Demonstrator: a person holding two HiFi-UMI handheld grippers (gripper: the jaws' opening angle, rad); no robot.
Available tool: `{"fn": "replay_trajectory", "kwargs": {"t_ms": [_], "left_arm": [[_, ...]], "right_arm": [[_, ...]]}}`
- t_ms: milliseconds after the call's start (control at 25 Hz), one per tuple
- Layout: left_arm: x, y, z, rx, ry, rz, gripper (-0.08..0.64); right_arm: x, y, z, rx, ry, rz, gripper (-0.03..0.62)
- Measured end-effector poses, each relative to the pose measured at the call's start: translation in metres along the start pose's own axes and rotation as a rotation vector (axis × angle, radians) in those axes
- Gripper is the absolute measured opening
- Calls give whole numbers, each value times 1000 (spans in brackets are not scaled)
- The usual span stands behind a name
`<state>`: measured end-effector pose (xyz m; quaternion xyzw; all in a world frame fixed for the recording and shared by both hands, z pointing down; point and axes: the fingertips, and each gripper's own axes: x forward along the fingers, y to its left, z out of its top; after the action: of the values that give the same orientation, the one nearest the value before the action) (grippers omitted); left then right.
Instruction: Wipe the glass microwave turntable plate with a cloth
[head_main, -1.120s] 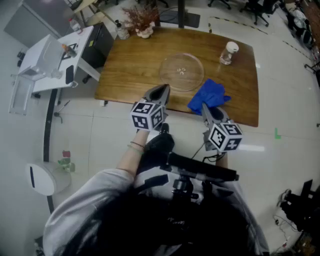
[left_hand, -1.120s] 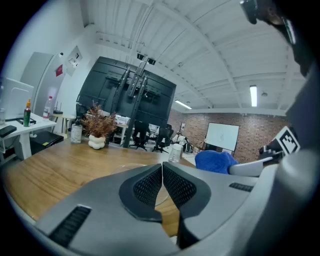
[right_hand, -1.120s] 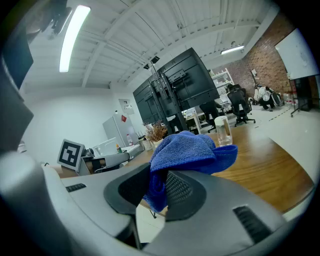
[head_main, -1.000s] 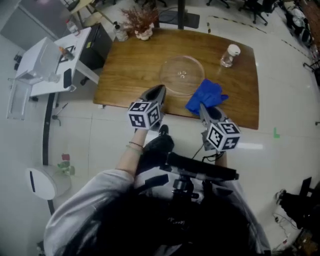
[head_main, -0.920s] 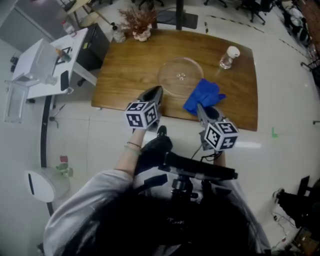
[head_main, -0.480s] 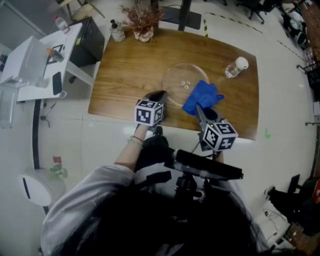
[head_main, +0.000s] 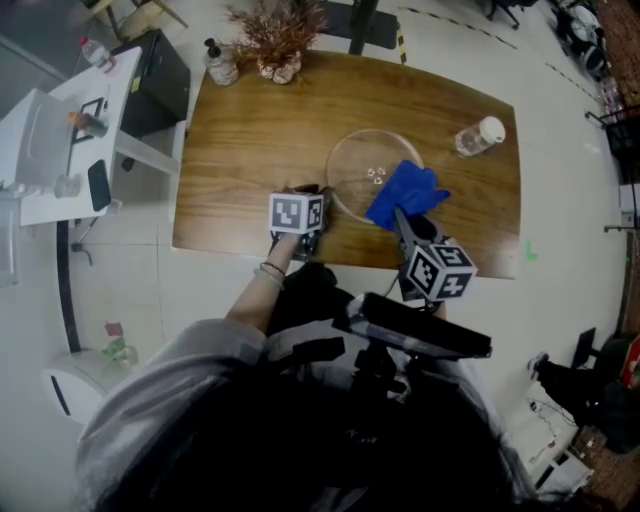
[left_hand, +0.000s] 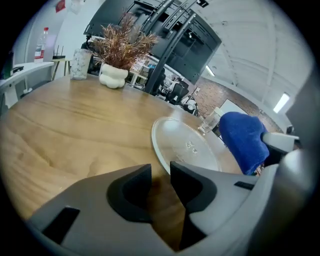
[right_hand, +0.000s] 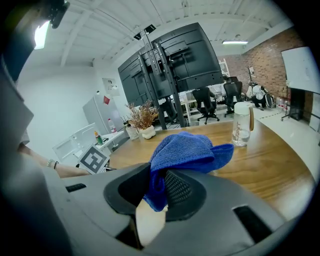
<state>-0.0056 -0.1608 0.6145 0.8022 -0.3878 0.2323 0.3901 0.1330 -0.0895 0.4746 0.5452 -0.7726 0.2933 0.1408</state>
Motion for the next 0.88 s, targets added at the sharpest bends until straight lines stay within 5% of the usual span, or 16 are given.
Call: {"fn": "replay_trajectory", "kwargs": {"t_ms": [160, 520, 680, 880], "left_arm": [[9, -10, 5, 46, 39, -45, 112], [18, -14, -3, 98, 50, -3, 95], [20, -9, -6, 196, 45, 58, 78], [22, -13, -4, 153, 59, 5, 75]], "right_arm": [[12, 2, 0, -3, 19, -14, 84], [24, -4, 7, -31, 47, -29, 84], [50, -7, 16, -120, 86, -8, 84], [101, 4, 28, -266, 168, 76, 84]]}}
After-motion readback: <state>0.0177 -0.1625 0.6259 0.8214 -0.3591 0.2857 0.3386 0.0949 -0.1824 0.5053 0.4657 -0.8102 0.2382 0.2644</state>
